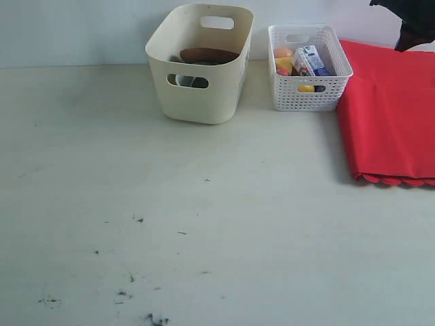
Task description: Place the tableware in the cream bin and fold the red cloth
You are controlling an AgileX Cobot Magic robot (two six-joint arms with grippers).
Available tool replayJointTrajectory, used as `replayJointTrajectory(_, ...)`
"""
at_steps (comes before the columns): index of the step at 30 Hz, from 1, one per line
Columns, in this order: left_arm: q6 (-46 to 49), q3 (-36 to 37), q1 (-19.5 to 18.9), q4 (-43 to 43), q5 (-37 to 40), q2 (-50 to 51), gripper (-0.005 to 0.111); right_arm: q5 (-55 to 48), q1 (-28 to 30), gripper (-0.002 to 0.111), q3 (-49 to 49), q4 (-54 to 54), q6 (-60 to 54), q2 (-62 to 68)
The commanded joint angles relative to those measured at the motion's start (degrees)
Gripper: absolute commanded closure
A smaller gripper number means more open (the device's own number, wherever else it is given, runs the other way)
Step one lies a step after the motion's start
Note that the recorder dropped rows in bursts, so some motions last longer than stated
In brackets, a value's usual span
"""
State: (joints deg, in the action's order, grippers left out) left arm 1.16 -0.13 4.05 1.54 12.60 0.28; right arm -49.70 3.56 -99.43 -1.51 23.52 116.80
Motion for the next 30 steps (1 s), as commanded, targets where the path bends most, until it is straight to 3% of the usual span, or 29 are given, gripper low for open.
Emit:
replayJointTrajectory(1,-0.8,0.1,-0.1,-1.0,0.6,-0.3,0.106,0.6,0.1,0.108,0.4,0.0,-0.4,-0.7)
replayJointTrajectory(23,-1.2,0.1,-0.1,-0.7,0.7,-0.3,0.106,0.7,0.1,0.108,0.4,0.4,-0.4,-0.7)
replayJointTrajectory(27,-1.2,0.1,-0.1,-0.7,0.7,-0.3,0.106,5.2,0.2,0.108,0.4,2.9,1.1,-0.7)
replayJointTrajectory(30,-1.2,0.1,-0.1,-0.7,0.7,-0.3,0.106,3.3,0.1,0.108,0.4,4.1,-4.3,-1.1)
